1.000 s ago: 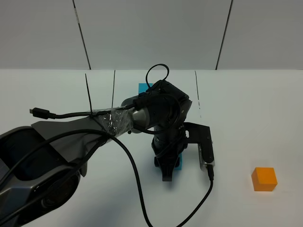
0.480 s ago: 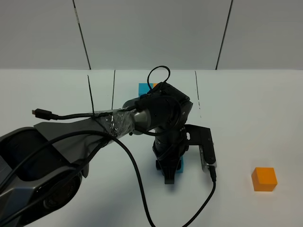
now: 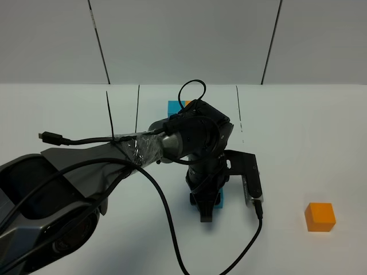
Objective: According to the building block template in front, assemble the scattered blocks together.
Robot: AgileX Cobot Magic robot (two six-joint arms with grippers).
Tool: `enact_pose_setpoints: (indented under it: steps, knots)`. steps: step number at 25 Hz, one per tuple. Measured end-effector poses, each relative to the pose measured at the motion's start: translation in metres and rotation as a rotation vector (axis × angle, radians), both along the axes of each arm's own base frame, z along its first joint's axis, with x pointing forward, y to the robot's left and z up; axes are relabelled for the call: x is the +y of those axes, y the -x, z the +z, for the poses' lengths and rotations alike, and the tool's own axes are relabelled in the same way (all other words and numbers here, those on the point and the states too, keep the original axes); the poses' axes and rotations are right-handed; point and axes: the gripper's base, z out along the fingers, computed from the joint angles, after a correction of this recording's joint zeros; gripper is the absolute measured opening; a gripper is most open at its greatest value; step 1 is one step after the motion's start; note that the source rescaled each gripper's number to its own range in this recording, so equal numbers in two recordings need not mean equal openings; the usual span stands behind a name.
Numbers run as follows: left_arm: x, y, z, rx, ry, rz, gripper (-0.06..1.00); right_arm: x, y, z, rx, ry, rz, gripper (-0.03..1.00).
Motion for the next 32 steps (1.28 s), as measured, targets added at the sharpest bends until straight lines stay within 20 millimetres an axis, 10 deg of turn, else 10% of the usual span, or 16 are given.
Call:
enact_pose_setpoints:
  steps: [14,25,32]
  knots:
    - [0.000,0.000,0.000,-0.001,-0.005,-0.003,0.00,0.000,0.000,0.000,0.000,0.000,0.000,0.82]
    - [0.003,-0.001,0.003,-0.017,-0.046,-0.018,0.92,0.000,0.000,0.000,0.000,0.000,0.000,0.82]
    - [-0.001,0.011,0.038,-0.032,-0.031,-0.007,1.00,0.000,0.000,0.000,0.000,0.000,0.000,0.82]
